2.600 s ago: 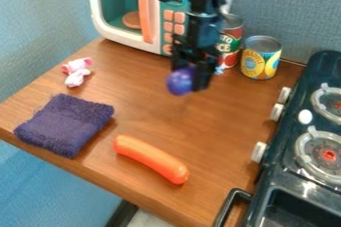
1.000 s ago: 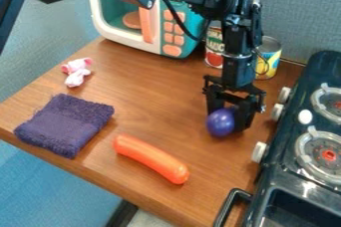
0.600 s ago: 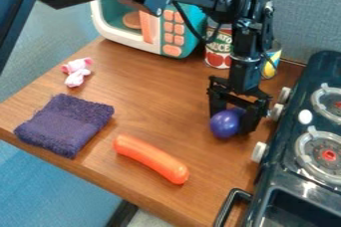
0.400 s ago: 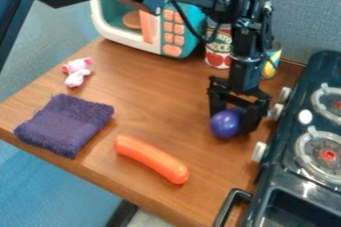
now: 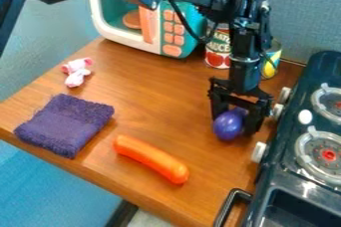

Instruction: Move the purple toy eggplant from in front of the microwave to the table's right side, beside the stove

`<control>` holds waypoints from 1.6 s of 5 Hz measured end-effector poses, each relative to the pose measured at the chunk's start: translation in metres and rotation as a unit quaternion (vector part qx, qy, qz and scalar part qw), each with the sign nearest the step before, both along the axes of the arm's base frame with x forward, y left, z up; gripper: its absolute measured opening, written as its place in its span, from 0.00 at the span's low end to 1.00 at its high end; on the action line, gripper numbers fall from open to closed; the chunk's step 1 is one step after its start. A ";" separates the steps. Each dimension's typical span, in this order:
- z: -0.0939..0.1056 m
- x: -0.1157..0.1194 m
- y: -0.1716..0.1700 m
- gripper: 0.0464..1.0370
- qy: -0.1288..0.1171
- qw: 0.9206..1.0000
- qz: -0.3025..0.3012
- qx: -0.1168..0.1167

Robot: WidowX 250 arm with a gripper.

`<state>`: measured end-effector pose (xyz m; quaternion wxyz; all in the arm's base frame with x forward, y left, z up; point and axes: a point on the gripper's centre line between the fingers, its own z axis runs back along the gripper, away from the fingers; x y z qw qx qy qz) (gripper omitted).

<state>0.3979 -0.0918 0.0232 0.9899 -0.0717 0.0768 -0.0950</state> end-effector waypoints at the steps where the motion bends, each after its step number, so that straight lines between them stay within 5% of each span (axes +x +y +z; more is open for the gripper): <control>1: 0.002 0.001 0.003 0.97 0.002 1.000 0.005 -0.027; 5: 0.060 -0.009 0.043 0.97 -0.037 0.996 0.028 -0.075; 8: 0.072 -0.055 0.161 0.97 -0.058 0.997 0.013 0.050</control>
